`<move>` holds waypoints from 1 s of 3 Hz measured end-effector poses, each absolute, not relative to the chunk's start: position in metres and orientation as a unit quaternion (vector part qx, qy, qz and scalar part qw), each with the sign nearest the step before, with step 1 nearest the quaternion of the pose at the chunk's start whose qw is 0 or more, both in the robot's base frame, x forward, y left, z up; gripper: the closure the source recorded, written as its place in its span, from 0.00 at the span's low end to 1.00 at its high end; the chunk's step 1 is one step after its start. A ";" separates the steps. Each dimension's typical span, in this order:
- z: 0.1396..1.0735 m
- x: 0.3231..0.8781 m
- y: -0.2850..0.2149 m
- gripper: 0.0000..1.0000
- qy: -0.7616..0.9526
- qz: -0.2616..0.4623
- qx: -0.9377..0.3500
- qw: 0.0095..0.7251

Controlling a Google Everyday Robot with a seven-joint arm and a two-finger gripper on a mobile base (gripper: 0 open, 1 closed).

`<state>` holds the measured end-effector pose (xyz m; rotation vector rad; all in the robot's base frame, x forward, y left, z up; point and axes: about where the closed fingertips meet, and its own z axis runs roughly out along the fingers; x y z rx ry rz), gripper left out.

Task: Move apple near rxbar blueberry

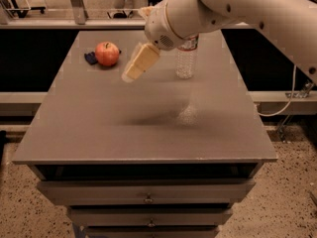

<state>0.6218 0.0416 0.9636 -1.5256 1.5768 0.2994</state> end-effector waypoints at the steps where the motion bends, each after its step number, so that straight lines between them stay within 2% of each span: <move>1: 0.965 0.578 0.023 0.00 0.616 0.147 -0.614 0.470; 2: 0.949 0.526 0.003 0.00 0.590 0.197 -0.598 0.505; 3: 0.932 0.498 -0.033 0.00 0.587 0.220 -0.562 0.540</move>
Offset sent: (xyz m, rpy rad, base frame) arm -0.1415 -0.1893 -0.0219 0.3369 -0.0647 -0.0664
